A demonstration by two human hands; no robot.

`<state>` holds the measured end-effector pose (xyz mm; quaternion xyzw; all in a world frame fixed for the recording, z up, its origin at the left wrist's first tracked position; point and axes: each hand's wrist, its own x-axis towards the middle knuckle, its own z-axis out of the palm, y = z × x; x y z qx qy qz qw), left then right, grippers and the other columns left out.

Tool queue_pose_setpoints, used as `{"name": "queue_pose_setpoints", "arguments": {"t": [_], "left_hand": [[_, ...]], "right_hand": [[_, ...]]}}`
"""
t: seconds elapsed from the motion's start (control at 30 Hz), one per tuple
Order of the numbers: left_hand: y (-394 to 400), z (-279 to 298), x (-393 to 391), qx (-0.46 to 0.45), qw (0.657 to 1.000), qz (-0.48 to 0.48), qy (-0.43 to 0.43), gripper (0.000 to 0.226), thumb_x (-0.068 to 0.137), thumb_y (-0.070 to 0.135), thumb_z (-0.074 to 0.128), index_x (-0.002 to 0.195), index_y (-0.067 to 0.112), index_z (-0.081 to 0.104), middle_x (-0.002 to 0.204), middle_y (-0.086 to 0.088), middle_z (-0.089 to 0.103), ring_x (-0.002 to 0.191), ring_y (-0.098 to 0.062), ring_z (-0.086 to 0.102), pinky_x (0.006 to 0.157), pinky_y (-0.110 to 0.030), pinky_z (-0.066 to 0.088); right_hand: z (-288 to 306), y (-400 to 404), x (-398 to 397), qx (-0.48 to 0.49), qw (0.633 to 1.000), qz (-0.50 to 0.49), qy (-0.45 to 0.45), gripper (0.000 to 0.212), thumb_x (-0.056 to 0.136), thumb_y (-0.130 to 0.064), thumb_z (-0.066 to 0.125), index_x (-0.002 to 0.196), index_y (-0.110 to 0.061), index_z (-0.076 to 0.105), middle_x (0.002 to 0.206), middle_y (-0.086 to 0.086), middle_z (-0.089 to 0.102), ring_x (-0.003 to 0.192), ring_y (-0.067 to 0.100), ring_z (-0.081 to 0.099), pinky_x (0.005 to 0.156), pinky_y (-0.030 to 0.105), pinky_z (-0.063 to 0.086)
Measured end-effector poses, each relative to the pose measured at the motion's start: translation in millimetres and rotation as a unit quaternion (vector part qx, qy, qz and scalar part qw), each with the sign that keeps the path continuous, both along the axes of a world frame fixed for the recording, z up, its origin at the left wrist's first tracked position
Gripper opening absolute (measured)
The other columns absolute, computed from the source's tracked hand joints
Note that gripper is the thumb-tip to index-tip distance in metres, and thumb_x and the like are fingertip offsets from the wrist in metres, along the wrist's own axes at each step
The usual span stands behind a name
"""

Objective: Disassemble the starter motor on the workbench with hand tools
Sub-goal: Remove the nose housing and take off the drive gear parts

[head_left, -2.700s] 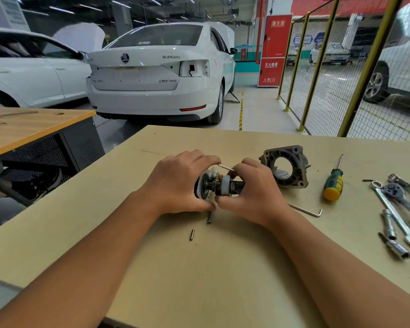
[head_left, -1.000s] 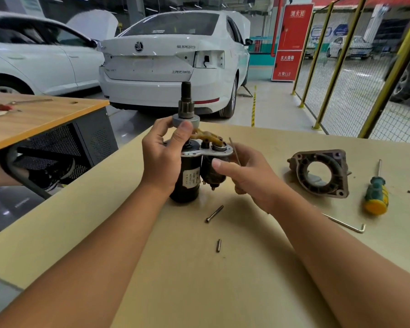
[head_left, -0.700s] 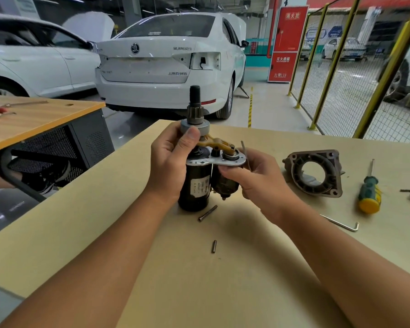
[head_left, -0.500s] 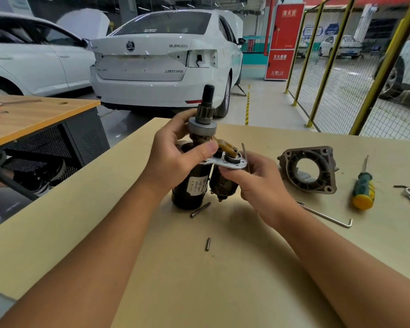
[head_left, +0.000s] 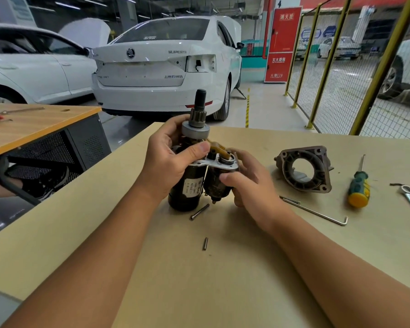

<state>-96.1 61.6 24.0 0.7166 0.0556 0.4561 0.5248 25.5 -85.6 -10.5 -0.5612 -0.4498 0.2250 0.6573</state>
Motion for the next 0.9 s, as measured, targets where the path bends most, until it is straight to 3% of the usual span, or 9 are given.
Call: {"name": "queue_pose_setpoints", "arguments": {"t": [0.1, 0.23, 0.33, 0.47, 0.6, 0.73, 0.9], "left_hand": [[-0.2, -1.7, 0.8, -0.002, 1.0, -0.001, -0.003, 0.055, 0.083, 0.02, 0.083, 0.131, 0.007, 0.061, 0.114, -0.013, 0.074, 0.108, -0.029, 0.072, 0.097, -0.05, 0.059], [-1.9, -0.2, 0.9, -0.006, 1.0, -0.006, -0.016, 0.041, 0.089, 0.017, 0.075, 0.128, 0.01, 0.062, 0.111, -0.008, 0.075, 0.105, -0.025, 0.072, 0.091, -0.04, 0.06], [-4.3, 3.4, 1.2, 0.009, 1.0, -0.006, -0.015, 0.032, 0.094, 0.025, 0.071, 0.124, 0.016, 0.064, 0.104, -0.003, 0.075, 0.098, -0.022, 0.073, 0.086, -0.033, 0.06], [-4.3, 7.6, 3.5, 0.004, 1.0, -0.024, -0.02, 0.029, 0.095, 0.034, 0.067, 0.119, 0.019, 0.067, 0.108, -0.02, 0.072, 0.097, -0.033, 0.071, 0.088, -0.042, 0.06], [-0.7, 6.1, 3.2, -0.027, 0.999, -0.039, -0.026, 0.026, 0.096, 0.035, 0.065, 0.118, 0.021, 0.069, 0.107, -0.011, 0.074, 0.099, -0.026, 0.071, 0.087, -0.037, 0.06], [2.5, 4.5, 2.7, -0.034, 0.998, -0.047, -0.032, 0.023, 0.1, 0.033, 0.061, 0.118, 0.02, 0.068, 0.107, -0.008, 0.074, 0.1, -0.027, 0.071, 0.087, -0.037, 0.059], [2.2, 1.6, 2.2, -0.008, 0.999, -0.026, -0.037, 0.03, 0.099, 0.035, 0.063, 0.121, 0.015, 0.063, 0.103, -0.004, 0.074, 0.095, -0.024, 0.072, 0.08, -0.036, 0.061]], "right_hand": [[5.1, -2.3, -1.4, 0.038, 0.999, 0.002, -0.006, 0.029, 0.091, -0.029, 0.056, 0.118, -0.035, 0.068, 0.077, -0.025, 0.064, 0.061, -0.005, 0.057, 0.05, 0.009, 0.041], [16.9, 4.5, -1.3, 0.039, 0.993, -0.065, -0.093, 0.017, 0.093, -0.035, 0.065, 0.108, -0.034, 0.072, 0.099, -0.017, 0.072, 0.097, -0.002, 0.065, 0.072, 0.009, 0.047], [23.9, 7.9, 3.4, 0.019, 0.985, -0.092, -0.142, 0.005, 0.092, -0.038, 0.067, 0.095, -0.038, 0.072, 0.094, -0.02, 0.071, 0.094, -0.003, 0.063, 0.073, 0.008, 0.042], [30.3, 10.3, 6.9, -0.01, 0.987, -0.069, -0.148, 0.008, 0.095, -0.033, 0.066, 0.093, -0.03, 0.073, 0.088, -0.012, 0.07, 0.084, 0.0, 0.063, 0.066, 0.007, 0.043], [36.0, 11.0, 6.2, -0.036, 0.981, -0.072, -0.176, 0.01, 0.098, -0.03, 0.064, 0.095, -0.024, 0.071, 0.088, -0.005, 0.069, 0.083, 0.003, 0.061, 0.065, 0.008, 0.044], [40.6, 13.3, 3.7, -0.049, 0.976, -0.083, -0.194, 0.01, 0.099, -0.03, 0.062, 0.095, -0.023, 0.069, 0.091, -0.004, 0.067, 0.088, 0.011, 0.061, 0.073, 0.026, 0.048], [50.5, 13.2, 5.0, -0.065, 0.961, -0.087, -0.254, 0.011, 0.099, -0.028, 0.061, 0.096, -0.021, 0.068, 0.093, -0.004, 0.066, 0.092, 0.013, 0.059, 0.078, 0.034, 0.048]]}}
